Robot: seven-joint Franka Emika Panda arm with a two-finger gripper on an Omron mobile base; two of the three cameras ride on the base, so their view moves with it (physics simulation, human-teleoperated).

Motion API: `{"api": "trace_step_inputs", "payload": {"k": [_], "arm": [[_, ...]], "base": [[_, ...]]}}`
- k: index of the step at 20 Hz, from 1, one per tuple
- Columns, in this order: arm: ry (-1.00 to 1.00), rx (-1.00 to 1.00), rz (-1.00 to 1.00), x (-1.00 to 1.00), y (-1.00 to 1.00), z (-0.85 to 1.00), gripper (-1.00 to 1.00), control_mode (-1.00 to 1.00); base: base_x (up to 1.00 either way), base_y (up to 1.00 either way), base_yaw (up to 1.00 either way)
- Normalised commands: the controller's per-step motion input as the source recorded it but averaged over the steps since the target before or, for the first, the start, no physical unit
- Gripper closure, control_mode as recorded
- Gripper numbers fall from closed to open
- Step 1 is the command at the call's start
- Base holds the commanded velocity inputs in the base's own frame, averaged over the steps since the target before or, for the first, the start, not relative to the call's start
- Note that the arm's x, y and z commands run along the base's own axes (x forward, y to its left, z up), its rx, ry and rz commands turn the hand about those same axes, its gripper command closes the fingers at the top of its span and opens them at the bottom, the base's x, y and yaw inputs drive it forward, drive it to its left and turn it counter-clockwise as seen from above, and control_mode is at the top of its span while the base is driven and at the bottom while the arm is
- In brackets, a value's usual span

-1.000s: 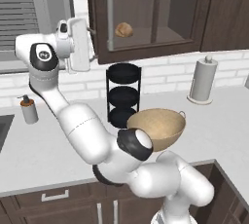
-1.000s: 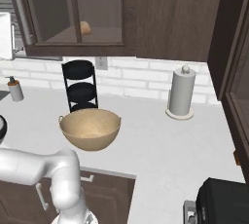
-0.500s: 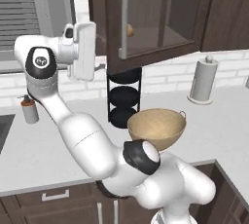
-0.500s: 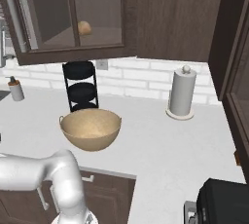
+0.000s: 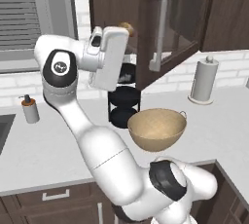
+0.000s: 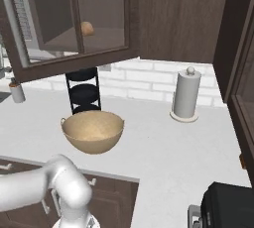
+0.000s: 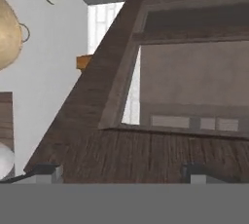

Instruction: Open the cabinet, pick up the bread from the cabinet and place it in the basket. Then move the basket to the dining counter.

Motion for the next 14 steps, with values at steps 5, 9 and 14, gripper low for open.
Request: {"api": "trace_step_inputs", "payload": {"k": [5, 9, 14], "arm": [[-0.16, 0.0, -0.18, -1.0, -1.0, 0.0, -1.0, -1.0], [-0.16, 0.0, -0.12, -1.0, -1.0, 0.0, -1.0, -1.0], [-0.07, 0.06, -0.04, -0.71, -1.0, 0.0, -1.0, -1.0]], "base": [[0.0, 0.0, 0.0], [0.0, 0.0, 0.0], [0.0, 0.0, 0.0]]}}
